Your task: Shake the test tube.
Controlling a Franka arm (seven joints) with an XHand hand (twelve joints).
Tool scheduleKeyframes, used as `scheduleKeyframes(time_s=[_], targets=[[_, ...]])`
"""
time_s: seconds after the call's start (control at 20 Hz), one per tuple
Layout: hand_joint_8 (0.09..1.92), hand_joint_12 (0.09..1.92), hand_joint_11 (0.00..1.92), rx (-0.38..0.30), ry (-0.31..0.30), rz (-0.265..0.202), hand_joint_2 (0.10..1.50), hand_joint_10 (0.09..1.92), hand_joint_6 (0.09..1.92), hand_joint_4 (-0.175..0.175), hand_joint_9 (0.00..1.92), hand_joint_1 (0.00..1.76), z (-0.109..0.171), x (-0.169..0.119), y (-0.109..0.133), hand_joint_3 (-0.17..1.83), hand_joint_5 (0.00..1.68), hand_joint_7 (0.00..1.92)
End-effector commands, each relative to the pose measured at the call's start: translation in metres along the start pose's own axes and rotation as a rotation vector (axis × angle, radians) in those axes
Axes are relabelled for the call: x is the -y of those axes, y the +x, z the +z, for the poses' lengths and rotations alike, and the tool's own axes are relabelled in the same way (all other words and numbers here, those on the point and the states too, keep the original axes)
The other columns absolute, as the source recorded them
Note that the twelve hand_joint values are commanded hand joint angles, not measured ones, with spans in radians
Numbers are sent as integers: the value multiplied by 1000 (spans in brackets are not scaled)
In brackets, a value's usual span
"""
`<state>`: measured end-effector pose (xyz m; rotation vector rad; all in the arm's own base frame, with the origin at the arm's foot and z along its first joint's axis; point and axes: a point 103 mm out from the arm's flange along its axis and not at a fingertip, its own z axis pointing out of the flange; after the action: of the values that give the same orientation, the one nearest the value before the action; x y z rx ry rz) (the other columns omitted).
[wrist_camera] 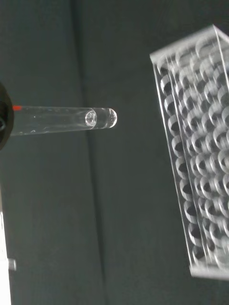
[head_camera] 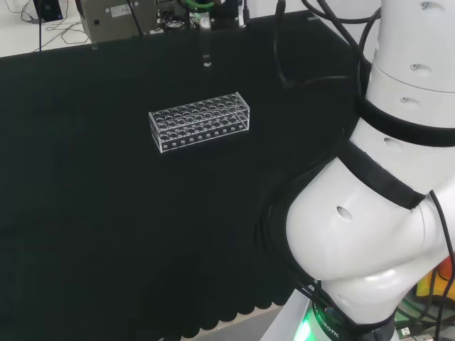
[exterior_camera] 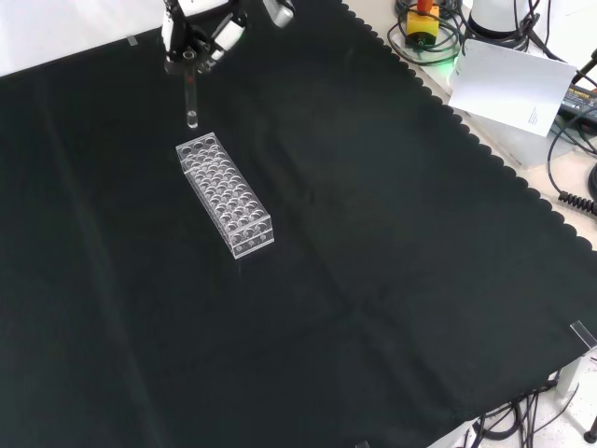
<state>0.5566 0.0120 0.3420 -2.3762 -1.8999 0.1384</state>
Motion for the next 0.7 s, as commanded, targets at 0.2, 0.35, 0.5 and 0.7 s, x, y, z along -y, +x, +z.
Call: scheduleKeyframes(time_s=[0.2, 0.35, 0.5, 0.7], targets=[[957, 813, 1377, 186, -94, 48, 1079, 676, 94, -175, 1274, 1422, -14, -14, -45, -175, 1302, 1178], [957, 813, 1376, 218, -104, 37, 1079, 675, 93, -175, 1274, 1422, -13, -15, -45, -175, 1303, 1178], [957, 813, 1376, 185, -90, 43, 1079, 674, 92, -175, 1275, 1422, -10, -15, -40, -175, 1303, 1178], [956, 813, 1375, 118, -62, 37, 1079, 672, 90, -175, 1275, 1421, -3, -15, -25, -175, 1304, 1178]])
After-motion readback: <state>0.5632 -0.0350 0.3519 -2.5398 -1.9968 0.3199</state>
